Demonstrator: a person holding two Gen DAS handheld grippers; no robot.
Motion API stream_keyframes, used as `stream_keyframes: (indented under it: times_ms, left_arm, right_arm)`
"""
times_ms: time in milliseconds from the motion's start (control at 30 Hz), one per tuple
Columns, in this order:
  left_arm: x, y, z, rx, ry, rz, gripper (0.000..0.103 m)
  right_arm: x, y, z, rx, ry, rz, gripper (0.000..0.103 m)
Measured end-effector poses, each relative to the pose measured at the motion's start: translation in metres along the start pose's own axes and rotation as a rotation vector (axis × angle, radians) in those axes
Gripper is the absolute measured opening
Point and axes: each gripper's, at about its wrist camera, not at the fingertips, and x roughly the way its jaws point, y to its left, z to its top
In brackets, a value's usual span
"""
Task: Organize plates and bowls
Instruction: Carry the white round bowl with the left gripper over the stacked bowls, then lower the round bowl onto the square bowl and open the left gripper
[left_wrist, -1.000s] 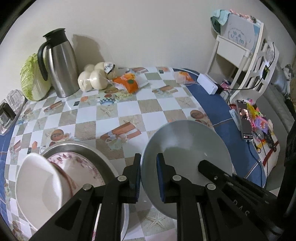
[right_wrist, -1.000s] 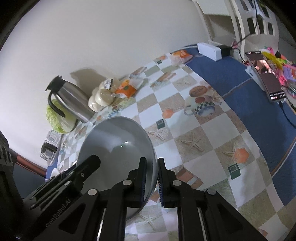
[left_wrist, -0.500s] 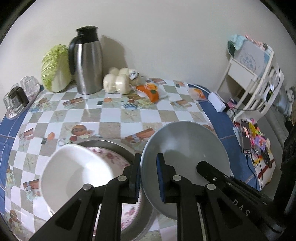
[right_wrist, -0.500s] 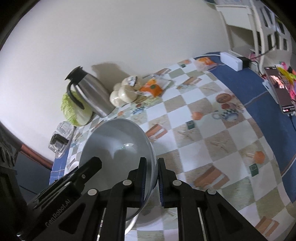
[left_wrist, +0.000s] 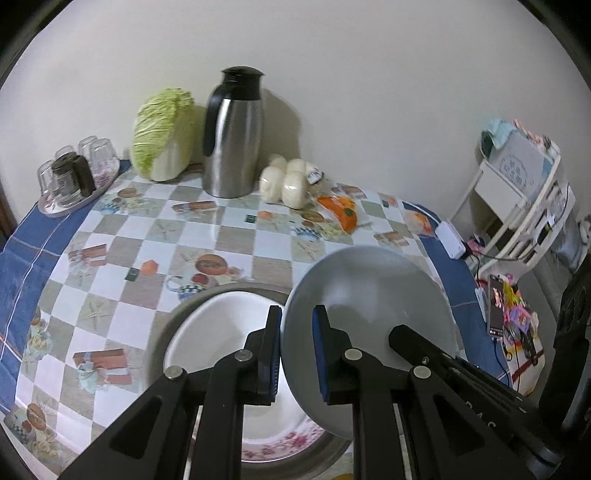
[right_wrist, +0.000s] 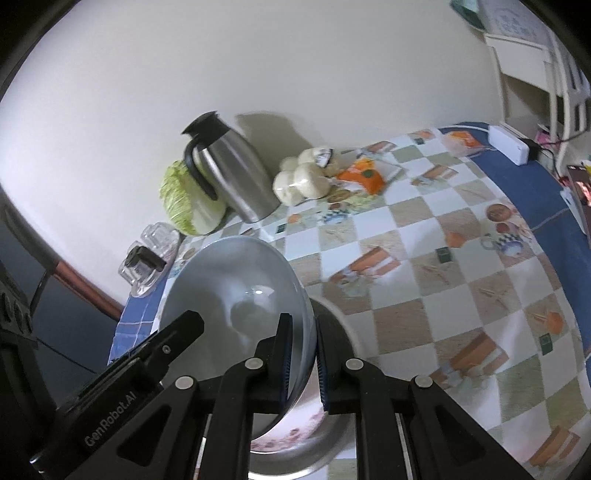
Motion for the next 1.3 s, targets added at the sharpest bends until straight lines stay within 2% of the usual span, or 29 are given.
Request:
stream_keyframes:
  times_ms: [300,700,1300]
  left_arm:
    - [-0.019,0.04,0.002,-0.072,-0.032,0.01,0.017]
    - [-0.03,0.085,-0.001,-0.155,-0.036,0.021,0.017]
    - [-0.008,0.082,-0.009,-0.139,0.043,-0.007,0.017]
  right_arm:
    - [0.009,0.04,-0.008,-0.072,0.015,0.025,0.015]
    - [0.027,0.082,-0.021,-0.153,0.053,0.029,0.015]
    - [0.037,0.076,-0.025,-0.184,0.079,-0.061,0.015]
